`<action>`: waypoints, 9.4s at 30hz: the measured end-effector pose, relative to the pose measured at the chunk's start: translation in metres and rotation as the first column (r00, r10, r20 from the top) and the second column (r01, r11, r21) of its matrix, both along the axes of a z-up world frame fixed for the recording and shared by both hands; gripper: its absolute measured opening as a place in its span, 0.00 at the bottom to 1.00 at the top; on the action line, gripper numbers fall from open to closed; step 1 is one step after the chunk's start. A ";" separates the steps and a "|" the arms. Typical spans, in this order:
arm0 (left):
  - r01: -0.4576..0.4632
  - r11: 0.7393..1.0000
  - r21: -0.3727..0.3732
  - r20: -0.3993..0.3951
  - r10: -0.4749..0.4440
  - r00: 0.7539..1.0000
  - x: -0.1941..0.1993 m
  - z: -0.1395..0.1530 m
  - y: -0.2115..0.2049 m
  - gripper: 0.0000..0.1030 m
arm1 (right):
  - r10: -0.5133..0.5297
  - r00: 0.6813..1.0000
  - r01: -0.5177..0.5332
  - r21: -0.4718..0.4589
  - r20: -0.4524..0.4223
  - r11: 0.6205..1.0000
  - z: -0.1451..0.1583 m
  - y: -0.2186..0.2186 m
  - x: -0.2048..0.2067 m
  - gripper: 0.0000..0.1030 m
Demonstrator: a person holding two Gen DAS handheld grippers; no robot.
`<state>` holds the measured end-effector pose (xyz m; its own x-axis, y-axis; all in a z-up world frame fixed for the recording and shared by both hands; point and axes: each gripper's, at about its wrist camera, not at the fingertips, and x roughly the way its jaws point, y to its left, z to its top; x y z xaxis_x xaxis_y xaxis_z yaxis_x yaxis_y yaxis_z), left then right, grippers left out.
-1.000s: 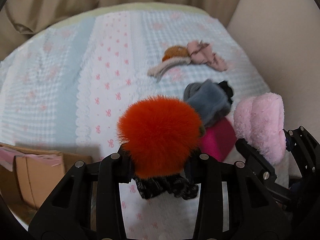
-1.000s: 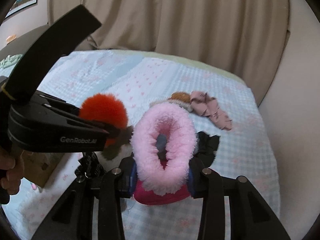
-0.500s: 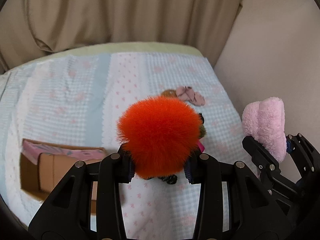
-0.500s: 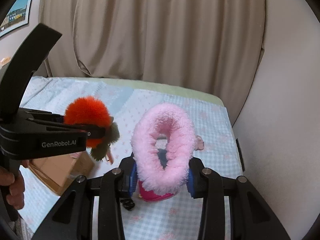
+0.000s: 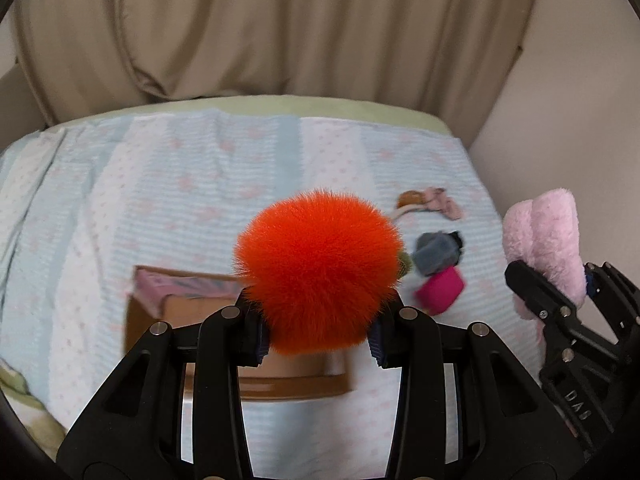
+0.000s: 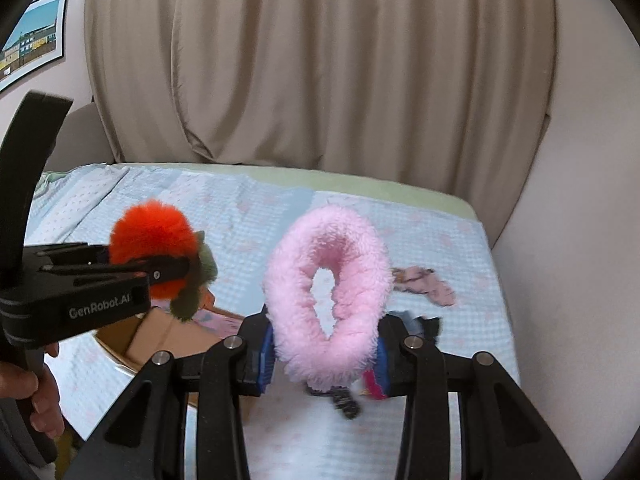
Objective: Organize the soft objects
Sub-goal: 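Carry the orange pompom and pink scrunchie over the cardboard box with both grippers, then open both grippers to drop the pompom and scrunchie into the box, then move both grippers back toward the grey hat and black sock, then grasp the grey fuzzy hat with the left gripper while the right grasps the black sock, then carry the grey hat and black sock over the box and release both, then move both grippers away from the box toward the magenta pouch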
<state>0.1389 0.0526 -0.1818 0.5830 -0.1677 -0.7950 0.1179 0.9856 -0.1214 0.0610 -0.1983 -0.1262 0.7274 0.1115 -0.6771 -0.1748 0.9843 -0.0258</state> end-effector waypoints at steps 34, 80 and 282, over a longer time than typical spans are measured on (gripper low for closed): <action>0.303 0.943 0.138 -0.443 -0.215 0.871 0.082 -0.239 0.118 0.33 | -0.055 0.735 0.191 0.129 -0.676 0.973 -0.226 0.181 0.109 0.35; 0.103 0.990 0.099 -0.044 -0.099 0.994 -0.027 -0.024 0.144 1.00 | -0.112 0.964 0.120 0.018 -0.242 0.993 -0.034 0.157 0.018 1.00; 0.290 0.953 0.091 -0.338 -0.244 0.909 0.031 -0.167 0.138 1.00 | -0.121 0.753 0.349 0.236 -0.647 0.907 -0.197 0.158 0.066 1.00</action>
<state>0.1702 0.1906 -0.3490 0.2431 -0.1587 -0.9569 0.3566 0.9321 -0.0640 0.1272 -0.0403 -0.3227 0.2084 0.2860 -0.9353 0.1974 0.9243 0.3266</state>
